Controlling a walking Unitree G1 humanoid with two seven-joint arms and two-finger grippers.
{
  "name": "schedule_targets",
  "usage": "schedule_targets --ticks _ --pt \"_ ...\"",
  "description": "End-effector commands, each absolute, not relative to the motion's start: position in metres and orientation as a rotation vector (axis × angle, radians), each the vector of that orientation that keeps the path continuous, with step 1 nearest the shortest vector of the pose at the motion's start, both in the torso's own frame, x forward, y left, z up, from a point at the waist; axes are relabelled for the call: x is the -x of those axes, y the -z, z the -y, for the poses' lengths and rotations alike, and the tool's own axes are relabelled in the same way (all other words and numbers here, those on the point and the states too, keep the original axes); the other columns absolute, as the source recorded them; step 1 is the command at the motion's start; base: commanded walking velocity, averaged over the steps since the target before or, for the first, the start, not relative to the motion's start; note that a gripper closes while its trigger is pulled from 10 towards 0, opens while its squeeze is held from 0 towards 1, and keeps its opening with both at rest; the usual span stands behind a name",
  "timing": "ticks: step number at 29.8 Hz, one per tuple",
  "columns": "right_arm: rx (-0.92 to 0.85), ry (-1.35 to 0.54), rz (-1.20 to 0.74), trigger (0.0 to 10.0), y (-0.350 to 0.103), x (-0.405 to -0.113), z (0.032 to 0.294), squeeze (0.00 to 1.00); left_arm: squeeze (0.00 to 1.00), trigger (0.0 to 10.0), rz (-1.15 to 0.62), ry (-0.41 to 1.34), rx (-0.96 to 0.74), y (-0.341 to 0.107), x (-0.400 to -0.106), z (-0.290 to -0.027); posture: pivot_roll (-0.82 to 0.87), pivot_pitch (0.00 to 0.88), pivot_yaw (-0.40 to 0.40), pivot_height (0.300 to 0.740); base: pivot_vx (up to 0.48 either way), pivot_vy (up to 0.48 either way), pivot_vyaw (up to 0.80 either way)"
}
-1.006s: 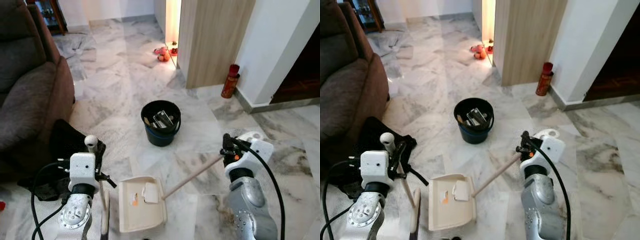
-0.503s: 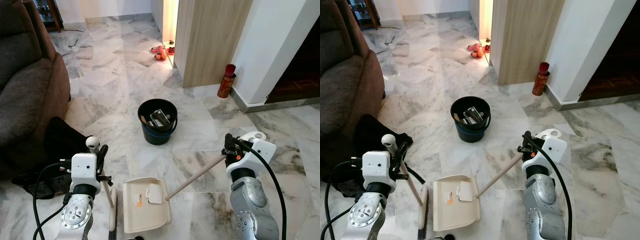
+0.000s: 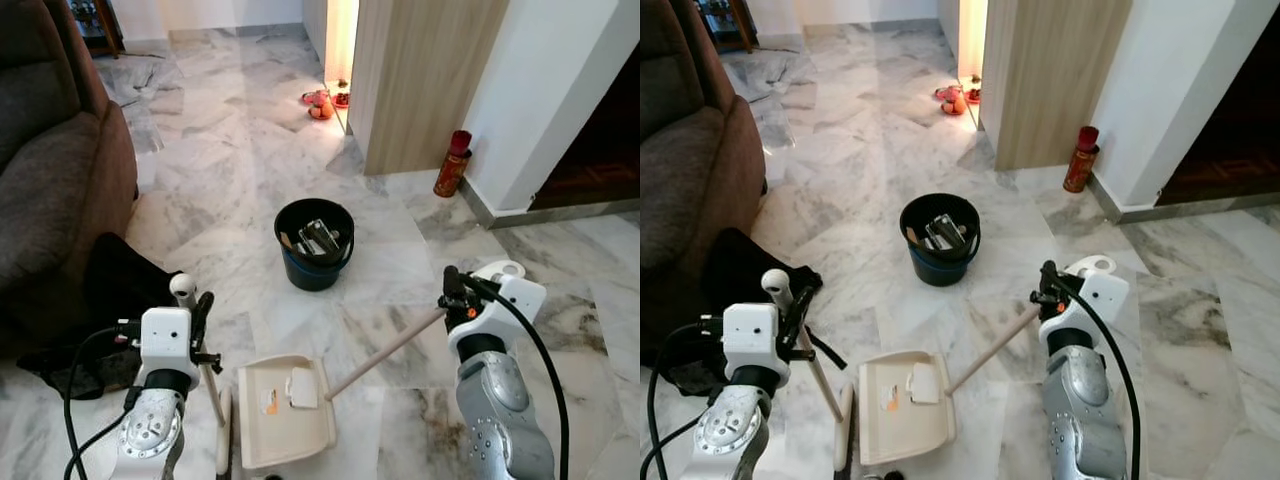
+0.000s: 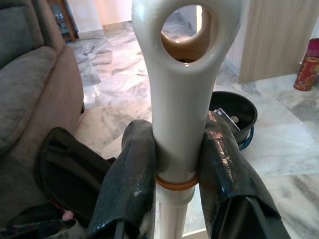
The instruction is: Sweep floor
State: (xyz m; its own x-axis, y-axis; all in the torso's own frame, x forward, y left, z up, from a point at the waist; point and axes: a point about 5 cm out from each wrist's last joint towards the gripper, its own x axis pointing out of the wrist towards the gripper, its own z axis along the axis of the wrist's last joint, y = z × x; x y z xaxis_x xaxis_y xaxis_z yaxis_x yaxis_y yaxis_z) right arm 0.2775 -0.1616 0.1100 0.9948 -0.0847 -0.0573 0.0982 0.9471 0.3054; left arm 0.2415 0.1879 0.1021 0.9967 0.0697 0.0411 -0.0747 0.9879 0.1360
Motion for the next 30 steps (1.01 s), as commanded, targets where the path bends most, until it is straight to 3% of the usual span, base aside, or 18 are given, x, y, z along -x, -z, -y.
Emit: schedule_targets --ticks 1,30 --pt "-0.34 0.075 -0.027 10.0 -0.1146 -0.2796 0.1603 0.0 0.0 10.0 0.078 -0.084 -0.137 -0.1115 -0.2419 -0.1883 0.07 0.107 -0.004 0.74 0.319 0.0 -0.8" --pt "-0.326 0.063 -0.009 10.0 -0.1172 -0.2804 0.1602 0.0 0.0 10.0 0.083 -0.104 -0.139 -0.1117 -0.2426 -0.1881 0.07 0.094 -0.01 0.74 0.385 0.0 -0.03"
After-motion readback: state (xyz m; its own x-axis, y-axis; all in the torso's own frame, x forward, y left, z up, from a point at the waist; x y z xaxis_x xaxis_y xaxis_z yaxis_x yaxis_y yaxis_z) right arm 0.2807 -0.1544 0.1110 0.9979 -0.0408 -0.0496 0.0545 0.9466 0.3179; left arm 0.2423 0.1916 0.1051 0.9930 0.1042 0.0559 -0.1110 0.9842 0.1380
